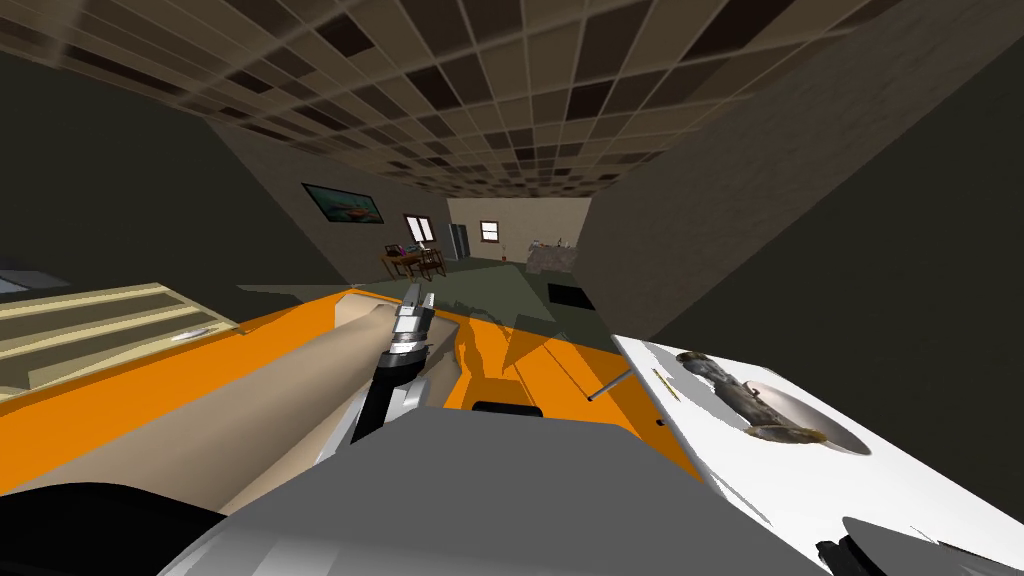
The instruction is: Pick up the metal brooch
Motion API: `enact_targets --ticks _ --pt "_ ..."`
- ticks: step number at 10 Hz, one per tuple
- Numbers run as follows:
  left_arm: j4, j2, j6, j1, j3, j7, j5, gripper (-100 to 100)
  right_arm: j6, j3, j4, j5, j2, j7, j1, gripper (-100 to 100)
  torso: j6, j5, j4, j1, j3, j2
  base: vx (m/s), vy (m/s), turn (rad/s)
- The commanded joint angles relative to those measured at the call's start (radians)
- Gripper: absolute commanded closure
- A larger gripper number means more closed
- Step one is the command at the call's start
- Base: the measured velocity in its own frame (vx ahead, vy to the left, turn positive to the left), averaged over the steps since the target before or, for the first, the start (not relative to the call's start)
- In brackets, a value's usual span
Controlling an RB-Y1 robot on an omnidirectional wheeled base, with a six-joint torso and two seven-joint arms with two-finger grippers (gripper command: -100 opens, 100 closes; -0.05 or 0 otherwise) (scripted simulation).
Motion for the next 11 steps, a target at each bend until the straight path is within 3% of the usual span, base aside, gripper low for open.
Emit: enact_targets --ticks 1,4,5,6,10,11 --pt "0.000 0.000 0.000 0.000 0.000 0.000 0.000 0 -0.013 -0.002 0.037 -0.009 0.031 -0.003 -0.005 -100 0.000 0.000 0.000 0.000 0.000 0.000 -0.111 -0.025 0.275" --pt "0.000 0.000 0.000 0.000 0.000 0.000 0.000 0 -0.033 -0.005 0.091 -0.024 0.077 -0.006 -0.014 -100 0.001 0.000 0.001 -0.001 0.002 0.003 -0.106 -0.028 0.164" --pt "0.000 0.000 0.000 0.000 0.000 0.000 0.000 0 -0.027 -0.004 0.072 -0.019 0.061 -0.007 -0.009 -100 0.001 0.000 0.001 -0.001 0.002 0.004 -0.056 -0.011 0.040" --pt "0.000 0.000 0.000 0.000 0.000 0.000 0.000 0 -0.027 -0.004 0.073 -0.019 0.063 -0.010 -0.009 100 0.002 0.000 0.001 0.000 0.001 0.001 -0.010 -0.002 -0.016" --pt "0.000 0.000 0.000 0.000 0.000 0.000 0.000 0 -0.027 -0.004 0.073 -0.020 0.063 -0.010 -0.009 100 0.001 0.000 -0.001 0.001 -0.002 -0.004 -0.001 0.000 0.000" --pt "0.000 0.000 0.000 0.000 0.000 0.000 0.000 0 -0.027 -0.004 0.073 -0.020 0.063 -0.010 -0.009 0 0.001 0.000 -0.001 0.001 -0.002 -0.004 0.000 0.000 0.000"
